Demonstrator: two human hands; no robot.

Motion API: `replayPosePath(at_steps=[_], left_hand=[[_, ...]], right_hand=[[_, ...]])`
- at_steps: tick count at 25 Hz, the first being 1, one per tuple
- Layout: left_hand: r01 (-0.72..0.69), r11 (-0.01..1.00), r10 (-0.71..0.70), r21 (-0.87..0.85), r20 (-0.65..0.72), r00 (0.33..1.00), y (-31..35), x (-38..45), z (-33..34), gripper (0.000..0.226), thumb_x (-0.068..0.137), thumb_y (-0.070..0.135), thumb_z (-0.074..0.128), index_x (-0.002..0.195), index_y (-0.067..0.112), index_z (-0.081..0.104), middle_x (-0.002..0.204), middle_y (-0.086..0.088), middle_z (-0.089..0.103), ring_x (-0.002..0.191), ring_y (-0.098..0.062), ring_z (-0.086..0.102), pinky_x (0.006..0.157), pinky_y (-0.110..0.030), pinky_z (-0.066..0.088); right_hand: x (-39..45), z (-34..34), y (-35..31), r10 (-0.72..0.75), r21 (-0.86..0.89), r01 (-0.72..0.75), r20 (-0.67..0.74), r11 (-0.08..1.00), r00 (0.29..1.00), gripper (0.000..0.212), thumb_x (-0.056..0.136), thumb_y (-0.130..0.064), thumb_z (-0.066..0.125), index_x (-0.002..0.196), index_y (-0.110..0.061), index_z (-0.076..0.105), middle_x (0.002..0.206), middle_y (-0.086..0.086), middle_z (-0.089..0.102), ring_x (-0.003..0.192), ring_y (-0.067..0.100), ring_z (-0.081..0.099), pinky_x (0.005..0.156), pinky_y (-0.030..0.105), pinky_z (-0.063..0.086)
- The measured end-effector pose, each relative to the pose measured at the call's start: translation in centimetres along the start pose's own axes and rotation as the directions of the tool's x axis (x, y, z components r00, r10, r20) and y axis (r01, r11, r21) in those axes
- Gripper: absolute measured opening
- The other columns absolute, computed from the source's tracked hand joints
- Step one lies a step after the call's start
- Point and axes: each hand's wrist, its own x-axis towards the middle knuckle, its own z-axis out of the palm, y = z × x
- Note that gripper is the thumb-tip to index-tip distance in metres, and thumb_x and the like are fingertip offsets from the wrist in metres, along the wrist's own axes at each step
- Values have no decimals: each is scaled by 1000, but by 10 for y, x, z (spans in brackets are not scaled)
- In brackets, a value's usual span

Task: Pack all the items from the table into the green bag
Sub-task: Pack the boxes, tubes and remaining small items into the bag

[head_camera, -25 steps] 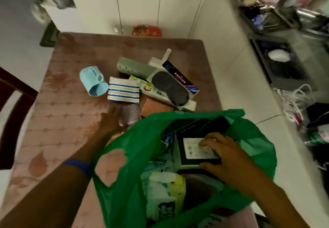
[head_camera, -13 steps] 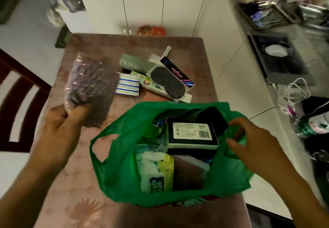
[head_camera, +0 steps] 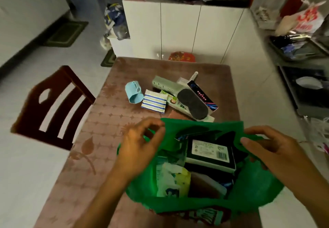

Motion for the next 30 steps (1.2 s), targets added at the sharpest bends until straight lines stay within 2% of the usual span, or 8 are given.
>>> replayPosePath(at_steps=[4, 8, 12, 14, 18, 24, 27, 30], left_hand=[[44, 893, -251, 448, 414, 875, -65, 60, -9, 55, 83, 47, 60, 133, 29, 49, 136, -1, 54, 116, -15, 53, 95, -26, 41], [39, 847, -526, 530, 824, 212, -88, 79, 12, 54, 79, 63, 58, 123, 32, 58, 125, 12, 59, 113, -7, 55, 99, -27, 42], [343, 900, -435, 268, 602, 670, -134, 129, 42, 33, 93, 42, 50, 83, 17, 69, 83, -3, 71, 76, -21, 66, 73, -32, 53], [103, 894, -318, 437, 454, 832, -157, 158, 74, 21, 90, 28, 58, 104, 14, 65, 111, -12, 67, 93, -25, 62, 82, -38, 50], [-289, 755, -272, 589, 681, 679, -201, 184, 136, 89, 72, 28, 75, 145, 15, 27, 152, -15, 30, 136, -33, 32, 111, -41, 29], [1, 769, -382, 639, 459, 802, -210, 166, 115, 24, 80, 40, 68, 74, 22, 53, 90, -7, 64, 62, -8, 48, 53, -25, 34], [80, 898, -162, 433, 155, 975, -138, 149, 46, 16, 86, 33, 64, 87, 17, 64, 82, -4, 65, 63, -11, 53, 55, -28, 41], [-15, 983, -44, 185, 306, 951, -47, 94, -7, 7, 90, 27, 61, 95, 24, 64, 82, 10, 63, 72, -2, 58, 61, -20, 43]], right_hand=[[13, 35, -2, -14, -177, 16, 13, 984, 1000, 28, 80, -30, 72, 100, -42, 57, 69, -5, 70, 63, 8, 68, 51, 30, 56], [28, 53, 10, -15, -170, -4, -108, 985, 994, 21, 86, -23, 67, 95, -41, 61, 78, -13, 68, 71, 2, 66, 54, 24, 55], [35, 58, 14, 41, -5, -43, -250, 999, 967, 19, 87, -12, 64, 93, -30, 66, 82, -19, 66, 69, -6, 64, 46, 8, 46], [37, 61, 17, 54, 29, -48, -313, 998, 948, 19, 86, -7, 64, 92, -25, 67, 79, -17, 67, 65, -5, 64, 48, 6, 46], [33, 60, 22, 59, 62, -38, -384, 997, 922, 20, 85, -6, 64, 91, -24, 68, 74, -12, 68, 60, -3, 63, 48, 8, 46], [21, 45, 31, 27, 47, -10, -384, 999, 923, 17, 87, -14, 64, 90, -29, 70, 73, -8, 67, 59, 4, 57, 52, 13, 45], [14, 37, 29, 20, 121, 24, -347, 992, 938, 17, 88, -13, 62, 91, -27, 72, 70, -10, 64, 60, 0, 55, 54, 8, 43], [10, 29, 21, -48, 175, 86, -211, 981, 976, 27, 80, -2, 70, 93, -25, 71, 74, -1, 62, 65, 6, 57, 53, 11, 47]])
